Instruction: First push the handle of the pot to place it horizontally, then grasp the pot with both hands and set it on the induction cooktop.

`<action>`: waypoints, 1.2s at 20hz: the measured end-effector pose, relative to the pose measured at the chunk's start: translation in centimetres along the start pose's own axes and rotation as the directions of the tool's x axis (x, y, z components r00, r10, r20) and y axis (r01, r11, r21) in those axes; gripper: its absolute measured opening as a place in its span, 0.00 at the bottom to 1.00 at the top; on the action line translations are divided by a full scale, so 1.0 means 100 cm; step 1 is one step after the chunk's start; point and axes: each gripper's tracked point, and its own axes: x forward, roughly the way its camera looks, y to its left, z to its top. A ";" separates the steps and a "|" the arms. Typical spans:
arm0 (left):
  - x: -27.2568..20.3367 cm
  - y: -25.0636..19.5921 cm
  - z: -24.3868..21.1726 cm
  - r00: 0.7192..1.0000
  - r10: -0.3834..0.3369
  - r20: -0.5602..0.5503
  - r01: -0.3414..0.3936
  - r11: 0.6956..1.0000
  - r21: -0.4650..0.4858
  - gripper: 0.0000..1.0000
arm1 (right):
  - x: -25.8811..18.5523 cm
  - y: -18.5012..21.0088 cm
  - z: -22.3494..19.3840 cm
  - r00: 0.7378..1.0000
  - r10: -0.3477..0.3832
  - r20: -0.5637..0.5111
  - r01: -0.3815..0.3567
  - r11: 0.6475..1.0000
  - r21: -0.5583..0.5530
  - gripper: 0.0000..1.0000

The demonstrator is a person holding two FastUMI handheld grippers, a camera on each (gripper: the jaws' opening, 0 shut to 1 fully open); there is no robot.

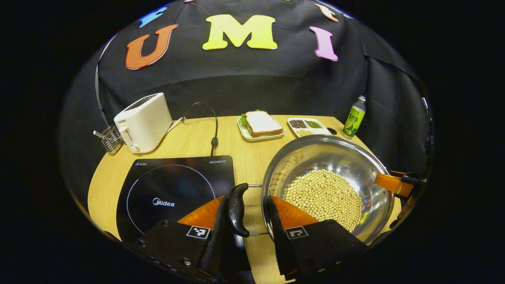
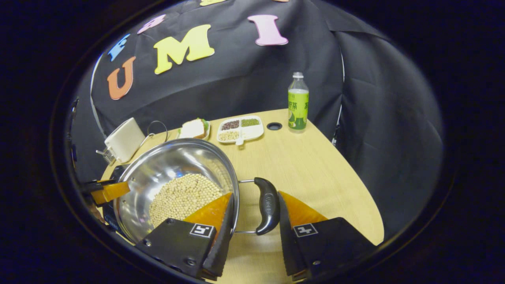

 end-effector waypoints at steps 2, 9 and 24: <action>-0.017 0.012 0.002 1.000 0.012 0.021 -0.012 1.000 0.005 0.54 | -0.012 0.014 0.000 1.000 0.025 -0.002 -0.025 1.000 0.013 0.58; -0.061 0.074 -0.013 0.998 0.039 0.047 -0.035 0.997 -0.073 0.54 | -0.043 0.083 -0.007 0.995 0.095 0.001 -0.095 0.995 -0.032 0.58; -0.128 0.201 0.026 0.974 0.175 0.146 -0.156 0.979 -0.134 0.54 | -0.063 0.235 0.035 0.978 0.208 0.010 -0.205 0.971 -0.121 0.58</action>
